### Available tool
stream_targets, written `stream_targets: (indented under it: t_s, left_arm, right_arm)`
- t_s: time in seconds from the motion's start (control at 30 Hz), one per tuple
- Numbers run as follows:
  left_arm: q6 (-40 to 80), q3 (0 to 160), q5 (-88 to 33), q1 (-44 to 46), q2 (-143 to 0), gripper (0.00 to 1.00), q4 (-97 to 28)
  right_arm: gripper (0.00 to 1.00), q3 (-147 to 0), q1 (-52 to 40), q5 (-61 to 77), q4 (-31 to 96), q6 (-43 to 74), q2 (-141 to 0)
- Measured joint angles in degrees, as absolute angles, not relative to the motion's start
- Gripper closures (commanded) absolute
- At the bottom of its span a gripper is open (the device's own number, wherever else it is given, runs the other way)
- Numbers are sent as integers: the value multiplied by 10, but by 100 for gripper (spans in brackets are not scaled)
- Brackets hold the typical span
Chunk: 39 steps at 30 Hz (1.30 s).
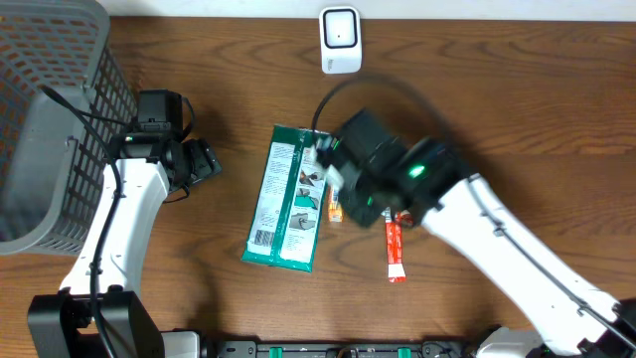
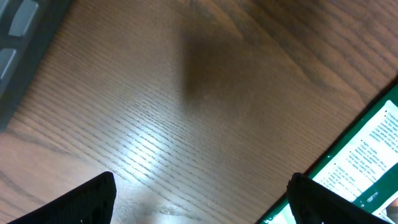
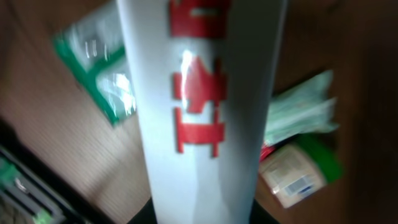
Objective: Scan the item barcode
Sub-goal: 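Lift the Panadol box up to the white scanner at the top, then hold the Panadol box under the white scanner with the right gripper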
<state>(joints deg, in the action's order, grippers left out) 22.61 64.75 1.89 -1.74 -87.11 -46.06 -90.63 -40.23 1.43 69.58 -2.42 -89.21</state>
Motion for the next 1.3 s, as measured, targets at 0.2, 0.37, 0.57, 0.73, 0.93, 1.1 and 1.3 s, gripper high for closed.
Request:
stream_targets:
  t_s: [0.2, 0.37, 0.57, 0.73, 0.93, 1.1, 1.3]
  left_arm:
    - [226, 647, 19, -17, -871, 11, -460]
    - [226, 647, 19, -17, -871, 11, -460]
    - [226, 647, 19, -17, -871, 11, -460]
    - [226, 647, 19, -17, -871, 11, -460]
    - [226, 647, 19, -17, -871, 11, -460]
    - [226, 647, 19, -17, -871, 11, -460]
    - [226, 647, 19, -17, -871, 11, -460]
  right_arm:
    - [86, -1174, -312, 46, 812, -7, -984]
    - [87, -1439, -275, 55, 882, -4, -1151]
    - [89, -1563, -253, 57, 806, 1, -1312]
    - [90, -1565, -236, 56, 687, 8, -1407]
    - [90, -1566, -227, 39, 597, 18, -1491]
    - [90, -1566, -223, 2, 555, 24, -1546]
    - [90, -1566, -220, -36, 542, 50, -1571]
